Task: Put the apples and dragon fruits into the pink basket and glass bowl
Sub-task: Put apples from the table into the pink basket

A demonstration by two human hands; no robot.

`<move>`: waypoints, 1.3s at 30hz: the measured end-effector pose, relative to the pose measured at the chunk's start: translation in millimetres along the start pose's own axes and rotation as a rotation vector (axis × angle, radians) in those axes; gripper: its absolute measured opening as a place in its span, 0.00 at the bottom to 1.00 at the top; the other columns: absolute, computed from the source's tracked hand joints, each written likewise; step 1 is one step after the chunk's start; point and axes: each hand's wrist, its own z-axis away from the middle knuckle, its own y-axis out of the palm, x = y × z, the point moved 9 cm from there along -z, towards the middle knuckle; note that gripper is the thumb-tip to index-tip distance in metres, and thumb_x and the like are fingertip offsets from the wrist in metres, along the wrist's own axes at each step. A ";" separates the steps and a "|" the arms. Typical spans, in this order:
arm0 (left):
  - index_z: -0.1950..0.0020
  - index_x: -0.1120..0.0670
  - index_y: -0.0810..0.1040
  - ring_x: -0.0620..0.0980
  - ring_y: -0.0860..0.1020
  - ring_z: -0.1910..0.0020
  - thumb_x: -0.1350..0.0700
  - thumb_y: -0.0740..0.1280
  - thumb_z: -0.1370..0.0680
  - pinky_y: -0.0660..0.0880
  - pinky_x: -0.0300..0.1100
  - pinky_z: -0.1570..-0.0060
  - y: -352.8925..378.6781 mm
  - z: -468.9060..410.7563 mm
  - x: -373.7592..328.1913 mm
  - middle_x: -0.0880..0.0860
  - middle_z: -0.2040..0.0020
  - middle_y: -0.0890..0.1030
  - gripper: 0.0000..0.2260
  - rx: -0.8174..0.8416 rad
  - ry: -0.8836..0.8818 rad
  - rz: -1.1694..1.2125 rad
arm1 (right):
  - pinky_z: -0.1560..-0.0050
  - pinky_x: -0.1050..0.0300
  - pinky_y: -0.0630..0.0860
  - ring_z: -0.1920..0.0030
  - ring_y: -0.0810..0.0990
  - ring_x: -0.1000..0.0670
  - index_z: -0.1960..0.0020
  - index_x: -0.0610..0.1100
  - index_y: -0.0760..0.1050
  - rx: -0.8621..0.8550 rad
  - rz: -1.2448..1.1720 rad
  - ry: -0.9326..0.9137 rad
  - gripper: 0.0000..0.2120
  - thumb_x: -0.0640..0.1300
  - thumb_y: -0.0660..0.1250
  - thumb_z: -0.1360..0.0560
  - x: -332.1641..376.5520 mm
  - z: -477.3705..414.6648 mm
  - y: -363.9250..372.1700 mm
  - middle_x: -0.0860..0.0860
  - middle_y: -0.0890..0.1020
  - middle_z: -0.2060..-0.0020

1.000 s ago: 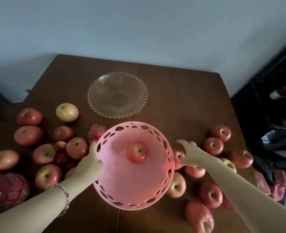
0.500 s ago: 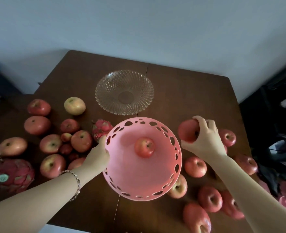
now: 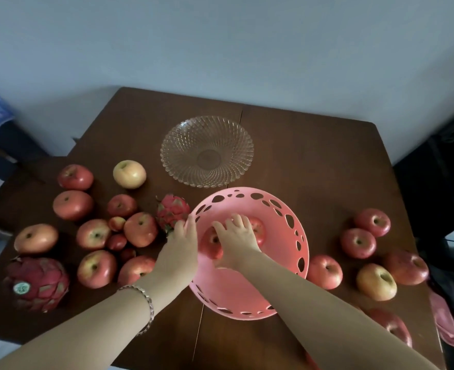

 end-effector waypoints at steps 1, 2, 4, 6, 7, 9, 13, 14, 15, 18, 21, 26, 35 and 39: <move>0.31 0.65 0.67 0.61 0.78 0.43 0.68 0.75 0.39 0.77 0.50 0.45 -7.2 -1.0 -13.9 0.62 0.39 0.74 0.37 -0.047 0.091 -0.041 | 0.26 0.47 0.48 0.29 0.59 0.41 0.27 0.44 0.57 0.000 -0.034 0.023 0.42 0.57 0.72 0.34 -4.4 -0.7 3.2 0.43 0.70 0.34; 0.36 0.66 0.72 0.61 0.80 0.45 0.67 0.77 0.44 0.77 0.50 0.46 -9.7 0.4 -25.3 0.62 0.42 0.77 0.37 -0.081 0.187 -0.132 | 0.25 0.47 0.46 0.28 0.58 0.41 0.26 0.44 0.55 0.003 -0.072 0.046 0.44 0.57 0.71 0.34 -9.5 -0.6 6.1 0.43 0.68 0.32; 0.33 0.64 0.70 0.59 0.76 0.38 0.61 0.76 0.39 0.70 0.50 0.36 -1.5 1.0 -39.3 0.60 0.37 0.75 0.36 -0.039 0.306 -0.212 | 0.25 0.46 0.44 0.26 0.53 0.41 0.24 0.46 0.49 0.027 -0.102 0.094 0.47 0.57 0.71 0.33 -23.2 1.5 10.0 0.44 0.61 0.27; 0.24 0.57 0.54 0.56 0.66 0.29 0.53 0.67 0.26 0.56 0.53 0.27 12.0 -7.4 -42.7 0.56 0.29 0.64 0.35 0.095 0.273 -0.221 | 0.25 0.42 0.47 0.26 0.51 0.39 0.23 0.50 0.47 0.061 -0.092 0.168 0.45 0.53 0.71 0.31 -45.0 5.3 10.8 0.44 0.55 0.25; 0.23 0.52 0.49 0.56 0.65 0.29 0.49 0.64 0.24 0.57 0.55 0.28 21.4 -10.7 -39.7 0.54 0.27 0.60 0.35 0.193 0.228 -0.229 | 0.26 0.42 0.51 0.26 0.53 0.39 0.24 0.52 0.47 0.078 -0.104 0.201 0.43 0.50 0.70 0.30 -55.8 7.6 10.4 0.44 0.55 0.26; 0.23 0.46 0.46 0.56 0.73 0.36 0.45 0.64 0.25 0.70 0.51 0.40 31.9 -15.8 -42.2 0.54 0.26 0.57 0.37 0.284 0.147 -0.160 | 0.33 0.46 0.64 0.30 0.62 0.40 0.25 0.54 0.50 0.095 -0.162 0.236 0.40 0.47 0.68 0.29 -74.6 12.9 9.9 0.43 0.60 0.29; 0.24 0.45 0.50 0.58 0.78 0.43 0.48 0.66 0.25 0.76 0.46 0.51 39.8 -28.1 -43.2 0.57 0.27 0.57 0.35 0.293 -0.018 0.014 | 0.44 0.50 0.74 0.34 0.69 0.41 0.25 0.55 0.51 0.098 -0.246 0.302 0.42 0.53 0.70 0.32 -93.3 26.6 13.5 0.42 0.63 0.31; 0.24 0.45 0.51 0.59 0.78 0.44 0.50 0.66 0.25 0.76 0.46 0.51 40.0 -31.4 -45.8 0.57 0.28 0.59 0.33 0.273 -0.018 0.007 | 0.45 0.49 0.74 0.34 0.69 0.41 0.25 0.55 0.50 0.098 -0.276 0.335 0.43 0.54 0.70 0.32 -97.5 29.4 16.7 0.42 0.63 0.31; 0.25 0.45 0.53 0.60 0.78 0.46 0.52 0.66 0.25 0.76 0.46 0.52 39.9 -33.7 -48.7 0.56 0.29 0.59 0.33 0.254 0.006 0.001 | 0.45 0.49 0.75 0.34 0.69 0.41 0.24 0.54 0.50 0.096 -0.301 0.353 0.43 0.55 0.70 0.32 -98.4 30.5 18.2 0.42 0.62 0.31; 0.26 0.43 0.55 0.61 0.76 0.46 0.57 0.66 0.25 0.75 0.49 0.47 41.1 -43.4 -60.7 0.54 0.26 0.57 0.32 0.201 0.110 0.007 | 0.46 0.48 0.74 0.35 0.70 0.41 0.26 0.47 0.51 0.062 -0.348 0.380 0.42 0.53 0.71 0.32 -102.2 31.1 18.9 0.42 0.66 0.33; 0.24 0.43 0.53 0.61 0.74 0.43 0.60 0.64 0.24 0.72 0.48 0.43 38.5 -53.2 -66.8 0.51 0.23 0.53 0.33 0.146 0.145 0.003 | 0.42 0.46 0.72 0.34 0.68 0.41 0.28 0.43 0.54 0.036 -0.369 0.388 0.39 0.51 0.71 0.31 -103.6 35.2 21.6 0.43 0.66 0.34; 0.23 0.44 0.46 0.60 0.72 0.40 0.54 0.60 0.21 0.73 0.48 0.49 38.8 -60.2 -73.1 0.49 0.21 0.45 0.31 0.182 0.159 -0.119 | 0.37 0.48 0.69 0.30 0.65 0.42 0.24 0.47 0.49 -0.018 -0.426 0.360 0.39 0.53 0.67 0.27 -103.8 50.3 3.6 0.45 0.57 0.26; 0.23 0.45 0.47 0.64 0.53 0.26 0.54 0.62 0.22 0.56 0.54 0.28 14.3 -35.6 -95.5 0.58 0.22 0.41 0.33 0.128 0.236 -0.121 | 0.33 0.48 0.68 0.29 0.58 0.40 0.25 0.57 0.53 0.247 -0.305 0.509 0.36 0.37 0.61 0.29 -185.4 131.1 20.5 0.44 0.56 0.27; 0.23 0.46 0.50 0.59 0.52 0.25 0.55 0.62 0.23 0.56 0.52 0.26 -0.6 -12.0 -128.0 0.55 0.22 0.45 0.32 0.071 0.415 0.000 | 0.40 0.51 0.74 0.34 0.67 0.40 0.27 0.59 0.54 0.316 -0.327 0.442 0.41 0.37 0.66 0.33 -175.8 135.0 56.3 0.46 0.57 0.30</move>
